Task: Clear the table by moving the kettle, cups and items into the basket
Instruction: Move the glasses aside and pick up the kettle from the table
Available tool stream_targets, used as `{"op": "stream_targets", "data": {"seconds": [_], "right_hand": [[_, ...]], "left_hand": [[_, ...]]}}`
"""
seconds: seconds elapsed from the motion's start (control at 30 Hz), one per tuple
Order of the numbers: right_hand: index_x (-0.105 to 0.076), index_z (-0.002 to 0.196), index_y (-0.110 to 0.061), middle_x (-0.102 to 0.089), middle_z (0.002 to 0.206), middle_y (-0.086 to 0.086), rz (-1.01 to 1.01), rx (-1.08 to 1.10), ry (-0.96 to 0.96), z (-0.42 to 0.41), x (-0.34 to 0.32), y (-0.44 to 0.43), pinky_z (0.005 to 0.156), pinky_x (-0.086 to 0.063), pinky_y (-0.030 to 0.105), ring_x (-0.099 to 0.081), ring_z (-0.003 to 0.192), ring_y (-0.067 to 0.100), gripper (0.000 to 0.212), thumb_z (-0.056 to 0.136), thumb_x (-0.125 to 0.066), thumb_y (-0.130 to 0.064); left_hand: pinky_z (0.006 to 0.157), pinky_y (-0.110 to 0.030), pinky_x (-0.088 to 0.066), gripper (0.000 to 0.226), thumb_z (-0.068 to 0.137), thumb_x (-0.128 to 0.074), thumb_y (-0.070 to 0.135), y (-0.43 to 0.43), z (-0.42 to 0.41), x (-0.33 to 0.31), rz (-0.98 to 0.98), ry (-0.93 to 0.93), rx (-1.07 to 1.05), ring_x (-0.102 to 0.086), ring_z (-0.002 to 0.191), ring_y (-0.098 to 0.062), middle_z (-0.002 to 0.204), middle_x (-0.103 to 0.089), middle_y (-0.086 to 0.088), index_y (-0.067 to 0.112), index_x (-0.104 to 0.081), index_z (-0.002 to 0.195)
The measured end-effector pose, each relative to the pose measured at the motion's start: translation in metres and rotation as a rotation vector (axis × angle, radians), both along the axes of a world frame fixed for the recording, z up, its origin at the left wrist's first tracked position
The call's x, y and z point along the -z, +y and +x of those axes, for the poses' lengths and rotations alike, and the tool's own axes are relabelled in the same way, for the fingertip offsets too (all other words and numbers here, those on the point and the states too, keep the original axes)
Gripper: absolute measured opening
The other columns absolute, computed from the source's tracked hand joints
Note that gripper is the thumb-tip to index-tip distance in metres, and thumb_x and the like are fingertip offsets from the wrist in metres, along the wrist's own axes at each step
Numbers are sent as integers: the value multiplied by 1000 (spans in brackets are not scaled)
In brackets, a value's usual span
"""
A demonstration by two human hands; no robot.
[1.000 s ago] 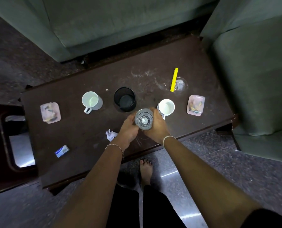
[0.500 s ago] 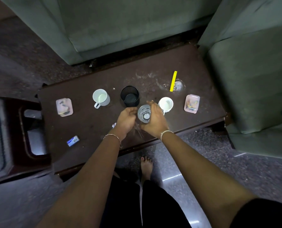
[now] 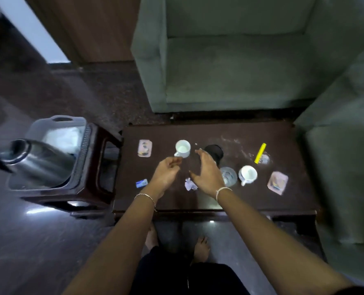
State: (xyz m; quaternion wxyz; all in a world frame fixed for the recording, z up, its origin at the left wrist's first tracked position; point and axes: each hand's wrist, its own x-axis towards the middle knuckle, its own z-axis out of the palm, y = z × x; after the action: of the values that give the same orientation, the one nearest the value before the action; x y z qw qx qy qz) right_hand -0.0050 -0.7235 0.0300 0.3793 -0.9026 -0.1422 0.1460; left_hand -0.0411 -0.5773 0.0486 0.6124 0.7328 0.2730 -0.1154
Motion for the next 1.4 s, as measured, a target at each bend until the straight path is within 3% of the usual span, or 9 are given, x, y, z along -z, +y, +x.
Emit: {"op": "stream_targets", "data": {"seconds": [0.27, 0.37, 0.5, 0.67, 0.83, 1.0, 1.1, 1.27, 1.4], "right_hand": [[-38, 141, -9, -37, 149, 10, 52, -301, -76, 0, -45, 128, 114, -22, 25, -26, 144, 19, 60, 87, -63, -15], [-36, 142, -7, -35, 151, 10, 56, -363, -91, -3, -53, 188, 118, -22, 32, -25, 145, 20, 61, 88, -62, -16], [-31, 146, -9, -29, 154, 9, 18, -438, -126, -17, -57, 273, 118, -19, 30, -23, 145, 20, 66, 89, -62, -22], [-29, 147, -10, -30, 154, 6, 50, -498, -83, -43, -66, 381, 116, -21, 27, -26, 144, 19, 69, 87, -63, -21], [-26, 148, -12, -25, 156, 3, 53, -590, -77, -68, -71, 474, 115, -18, 23, -22, 145, 17, 69, 88, -59, -22], [-28, 147, -8, -28, 154, 5, 9, -603, -133, -89, -66, 538, 118, -17, 27, -23, 144, 19, 67, 89, -59, -22], [-27, 148, -6, -24, 156, 8, -74, -618, -174, -97, -55, 561, 121, -15, 30, -17, 147, 20, 68, 89, -59, -21], [-26, 147, -6, -24, 156, 10, -231, -597, -243, -105, -36, 584, 120, -20, 34, -17, 146, 24, 68, 88, -57, -19], [-29, 145, -6, -28, 153, 11, -337, -573, -294, -105, -25, 595, 119, -23, 37, -21, 144, 25, 68, 86, -58, -23]], "left_hand": [[105, -29, -42, 35, 91, -50, -2, 123, -19, -41, 107, -136, -224, -58, 119, -19, 126, -63, -11, 5, -58, 124], [110, -34, -40, 38, 90, -47, -5, 180, -28, -48, 157, -155, -284, -56, 122, -18, 127, -62, -9, 4, -58, 125], [108, -29, -41, 37, 88, -47, -6, 260, -47, -51, 207, -174, -374, -57, 120, -18, 124, -64, -9, 5, -59, 121], [105, -43, -44, 30, 86, -47, -10, 366, -72, -46, 245, -172, -470, -62, 112, -28, 112, -68, -17, -1, -61, 111], [101, -35, -48, 26, 87, -54, -1, 450, -95, -34, 342, -130, -552, -65, 106, -21, 108, -72, -9, 5, -65, 110], [90, -26, -49, 29, 86, -53, -1, 501, -119, -19, 390, -84, -507, -66, 99, -17, 108, -72, -8, 6, -66, 110], [95, -30, -49, 33, 83, -53, -1, 524, -126, -10, 501, -46, -416, -65, 104, -21, 109, -72, -8, 9, -68, 110], [104, -40, -40, 34, 91, -51, 19, 557, -125, 4, 739, 45, -233, -53, 118, -28, 124, -62, -10, 15, -63, 123], [92, -46, -47, 33, 98, -42, 30, 572, -116, 13, 766, 76, -82, -59, 108, -30, 111, -67, -12, 10, -66, 109]]}}
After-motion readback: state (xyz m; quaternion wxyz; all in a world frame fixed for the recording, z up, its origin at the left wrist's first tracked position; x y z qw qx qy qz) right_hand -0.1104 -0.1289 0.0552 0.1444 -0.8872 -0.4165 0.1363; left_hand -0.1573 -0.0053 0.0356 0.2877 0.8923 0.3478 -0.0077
